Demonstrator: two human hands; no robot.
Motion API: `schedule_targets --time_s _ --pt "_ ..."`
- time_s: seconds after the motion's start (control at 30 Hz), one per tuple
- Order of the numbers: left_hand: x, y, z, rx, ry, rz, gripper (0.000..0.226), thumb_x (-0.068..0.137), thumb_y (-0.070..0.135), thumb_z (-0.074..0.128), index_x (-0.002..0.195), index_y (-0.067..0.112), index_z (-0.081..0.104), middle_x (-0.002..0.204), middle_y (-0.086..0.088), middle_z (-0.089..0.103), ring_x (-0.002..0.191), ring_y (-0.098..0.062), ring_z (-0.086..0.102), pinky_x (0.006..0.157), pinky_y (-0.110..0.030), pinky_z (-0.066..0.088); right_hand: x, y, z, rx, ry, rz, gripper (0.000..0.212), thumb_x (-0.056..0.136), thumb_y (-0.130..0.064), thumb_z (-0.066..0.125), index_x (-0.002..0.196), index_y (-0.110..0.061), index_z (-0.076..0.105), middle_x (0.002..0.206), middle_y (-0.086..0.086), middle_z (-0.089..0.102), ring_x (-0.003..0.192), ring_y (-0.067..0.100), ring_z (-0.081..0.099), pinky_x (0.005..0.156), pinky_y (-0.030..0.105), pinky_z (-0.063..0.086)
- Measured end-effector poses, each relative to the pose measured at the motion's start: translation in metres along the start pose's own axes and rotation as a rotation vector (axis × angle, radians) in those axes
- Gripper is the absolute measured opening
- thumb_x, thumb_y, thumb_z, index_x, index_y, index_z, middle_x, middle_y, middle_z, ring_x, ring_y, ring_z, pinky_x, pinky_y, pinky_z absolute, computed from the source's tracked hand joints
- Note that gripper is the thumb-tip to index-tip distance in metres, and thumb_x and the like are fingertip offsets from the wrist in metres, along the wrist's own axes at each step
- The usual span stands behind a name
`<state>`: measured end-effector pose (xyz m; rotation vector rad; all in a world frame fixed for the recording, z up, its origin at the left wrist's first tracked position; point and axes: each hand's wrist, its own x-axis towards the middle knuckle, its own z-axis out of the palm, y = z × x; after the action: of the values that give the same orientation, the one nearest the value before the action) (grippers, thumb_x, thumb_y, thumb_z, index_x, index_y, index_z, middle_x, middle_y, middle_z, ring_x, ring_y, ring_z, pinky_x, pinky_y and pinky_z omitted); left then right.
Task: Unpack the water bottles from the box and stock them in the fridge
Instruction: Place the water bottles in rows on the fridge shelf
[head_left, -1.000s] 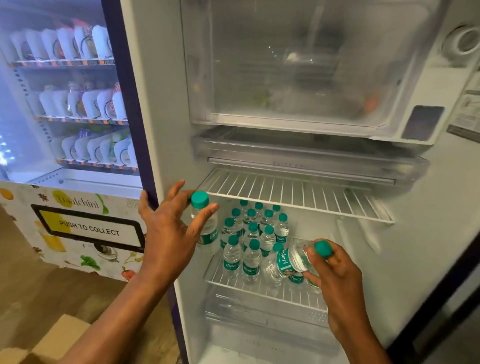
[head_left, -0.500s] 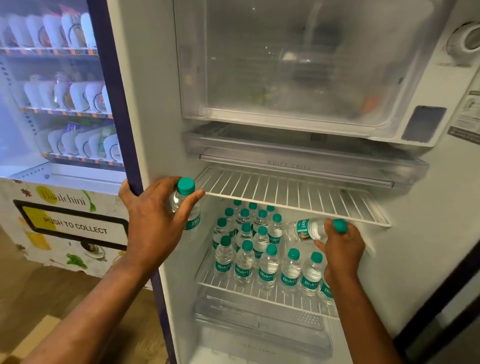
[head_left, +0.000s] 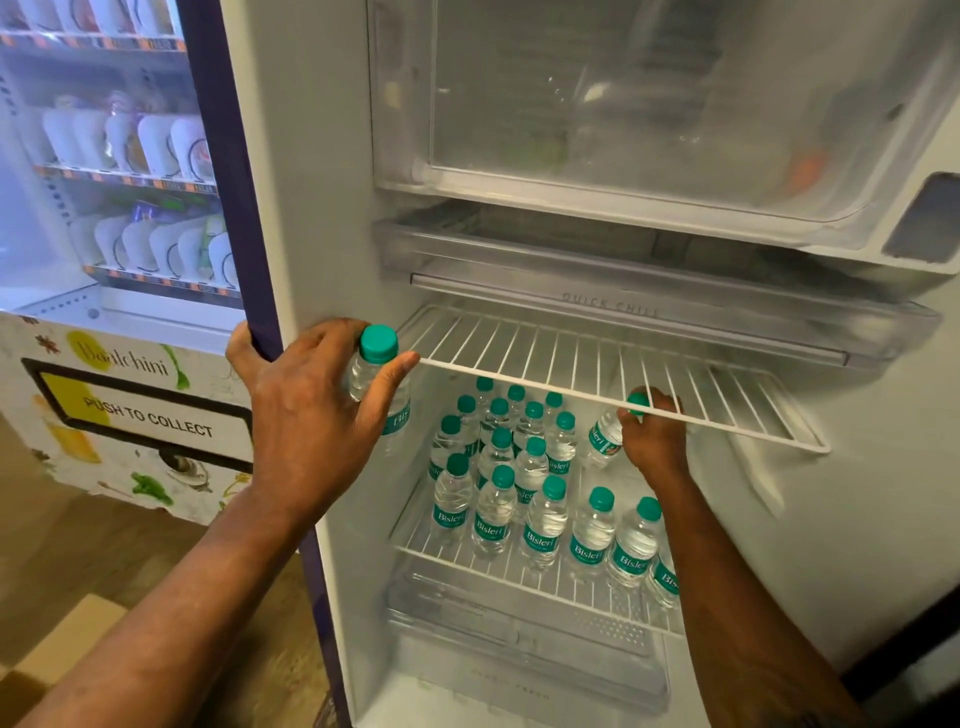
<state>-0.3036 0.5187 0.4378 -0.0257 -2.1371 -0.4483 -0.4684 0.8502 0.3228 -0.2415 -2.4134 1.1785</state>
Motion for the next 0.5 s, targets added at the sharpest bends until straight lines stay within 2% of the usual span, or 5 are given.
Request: schedule_targets --time_s 0.07,0.3,0.43,0.5 --pt "-0.001 -0.002 0.001 0.013 -0.001 0.005 0.049 0.099 0.056 0.059 0.113 0.011 0.069 0.112 -0.009 0.075 0.104 -0.029 0.07 0.117 -0.059 0.018 0.009 0.002 0.004 -0.062 -0.049 0.027 0.032 0.094 -0.013 0.061 0.125 -0.009 0.057 0.133 0.018 0.047 0.115 0.036 0.055 0.084 0.029 0.045" --pt "-0.002 -0.001 0.003 0.021 0.016 0.006 0.047 0.097 0.053 0.062 0.112 0.009 0.069 0.112 -0.012 0.075 0.106 -0.031 0.07 0.117 -0.059 0.018 0.034 0.007 0.012 -0.249 -0.119 -0.047 0.025 0.092 -0.007 0.06 0.117 -0.004 0.06 0.121 0.019 0.052 0.106 0.035 0.058 0.076 0.029 0.043" --pt "-0.002 -0.001 0.003 0.034 0.022 0.014 0.047 0.098 0.052 0.062 0.112 0.008 0.069 0.112 -0.013 0.075 0.105 -0.032 0.069 0.116 -0.061 0.019 0.044 0.014 0.021 -0.297 -0.129 -0.05 0.025 0.09 -0.005 0.061 0.115 -0.003 0.061 0.12 0.02 0.054 0.104 0.037 0.06 0.084 0.037 0.051" --pt "-0.002 -0.001 0.003 0.032 0.027 0.023 0.046 0.098 0.052 0.062 0.112 0.008 0.069 0.112 -0.013 0.074 0.105 -0.031 0.069 0.116 -0.055 0.018 0.045 0.017 0.027 -0.295 -0.108 -0.018 0.024 0.088 -0.002 0.059 0.113 -0.002 0.061 0.119 0.02 0.053 0.104 0.039 0.059 0.084 0.038 0.051"
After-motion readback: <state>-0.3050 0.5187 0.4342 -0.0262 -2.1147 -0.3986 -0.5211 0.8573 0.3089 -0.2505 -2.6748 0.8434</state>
